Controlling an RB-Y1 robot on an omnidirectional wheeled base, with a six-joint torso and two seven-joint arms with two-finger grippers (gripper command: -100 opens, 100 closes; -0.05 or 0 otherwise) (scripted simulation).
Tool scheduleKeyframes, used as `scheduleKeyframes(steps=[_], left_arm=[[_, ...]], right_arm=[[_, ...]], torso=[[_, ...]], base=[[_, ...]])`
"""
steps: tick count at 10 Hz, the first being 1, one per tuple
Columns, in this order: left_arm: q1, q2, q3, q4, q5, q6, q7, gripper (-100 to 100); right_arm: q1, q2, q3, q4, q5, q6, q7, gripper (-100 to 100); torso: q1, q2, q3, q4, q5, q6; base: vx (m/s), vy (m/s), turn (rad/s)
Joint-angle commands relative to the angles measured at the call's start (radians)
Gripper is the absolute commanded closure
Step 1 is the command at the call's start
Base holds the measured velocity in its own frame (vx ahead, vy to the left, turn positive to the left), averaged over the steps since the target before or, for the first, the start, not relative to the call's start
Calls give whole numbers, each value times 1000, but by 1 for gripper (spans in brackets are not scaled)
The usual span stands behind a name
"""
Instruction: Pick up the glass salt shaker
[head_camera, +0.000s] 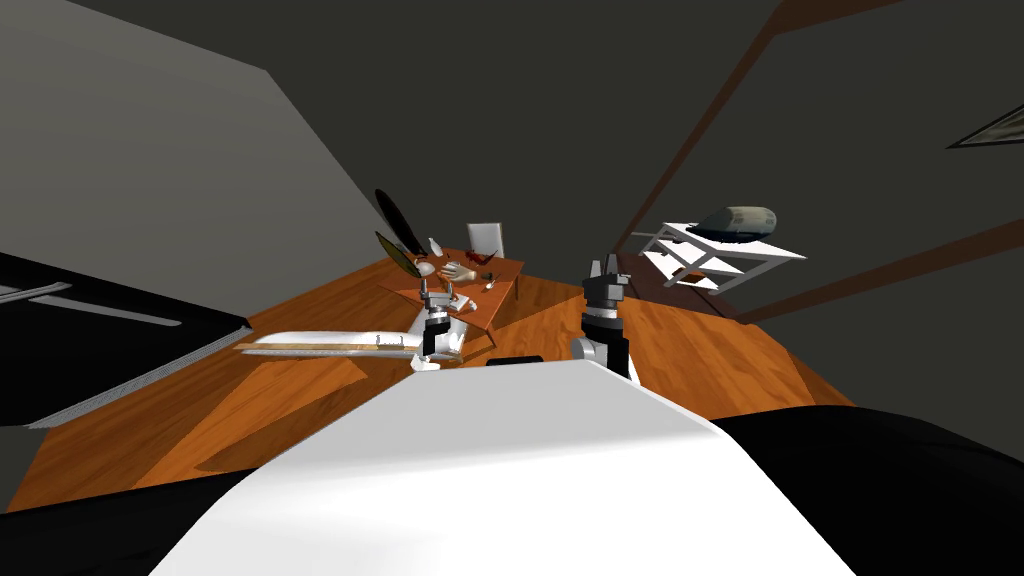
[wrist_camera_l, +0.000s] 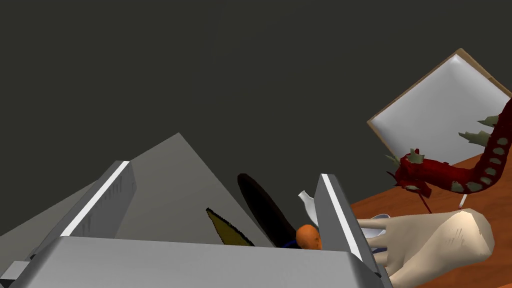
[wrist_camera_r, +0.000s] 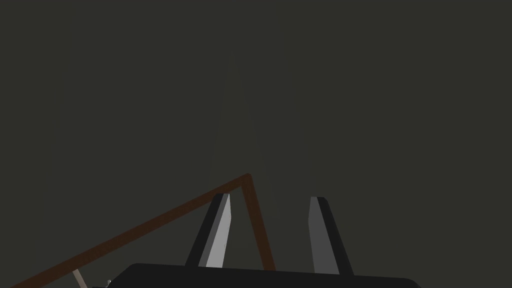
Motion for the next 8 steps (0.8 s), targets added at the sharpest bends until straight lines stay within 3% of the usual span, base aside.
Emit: scheduleKeyframes(steps=[1,2,3,6,8], left_arm=[[-13,-1,4,50,13,-7,18,-100],[-29,-2,9,79,39,-21,50,-100],[-29,-2,9,110,39,-21,50,-100],[-55,-2,19,203,92,-46,113,-100],[-55,-2,19,229,92,-46,113,-100]], right_arm=[[0,0,0,0,0,0,0,0],[0,0,0,0,0,0,0,0],[0,0,0,0,0,0,0,0],[0,0,0,0,0,0,0,0],[0,0,0,0,0,0,0,0]], torso=[[0,0,0,0,0,0],[1,0,0,0,0,0],[0,-1,0,0,0,0],[1,-1,-1,0,0,0],[2,-1,0,0,0,0]], base=[[19,-73,-1],[26,-84,-13],[18,-74,-6],[29,-77,-19],[22,-40,-1]])
